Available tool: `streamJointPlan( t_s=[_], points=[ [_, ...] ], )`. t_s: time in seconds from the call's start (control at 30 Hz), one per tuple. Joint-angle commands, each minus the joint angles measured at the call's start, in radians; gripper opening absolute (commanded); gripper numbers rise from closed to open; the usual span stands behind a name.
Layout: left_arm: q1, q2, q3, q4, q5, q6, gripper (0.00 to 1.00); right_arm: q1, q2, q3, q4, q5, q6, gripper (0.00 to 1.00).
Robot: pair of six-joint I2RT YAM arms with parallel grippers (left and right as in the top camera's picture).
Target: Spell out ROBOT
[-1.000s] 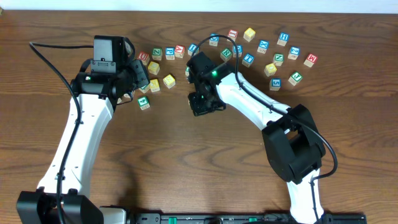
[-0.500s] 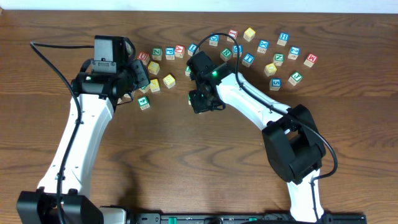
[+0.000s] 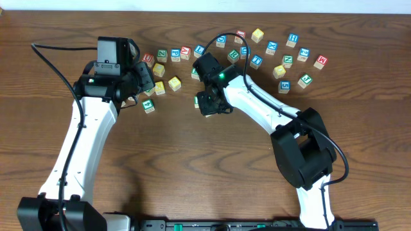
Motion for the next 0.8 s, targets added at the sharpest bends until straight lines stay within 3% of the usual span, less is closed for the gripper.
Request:
streamJointPlan(
  t_s=[0.0,0.17,0.47,0.77],
  points=[
    [0.003,0.005,0.010,-0.007,-0.011,0.013,0.16,-0.003,0.013,-0.006,-0.009,0.045,0.026,0.07],
    [0.003,0.005,0.010,-0.014,-0.011,0.014,0.24,-0.005,0.013,-0.006,-0.021,0.077,0.076,0.04],
    [0.003,0.005,0.010,-0.017,-0.011,0.014,0.25,-0.028,0.013,-0.006,-0.034,0.105,0.138,0.04],
    [0.003,0.005,-0.003,-0.017,-0.010,0.013,0.25,-0.032,0.014,-0.006,0.064,0.115,0.203,0.04]
  ],
)
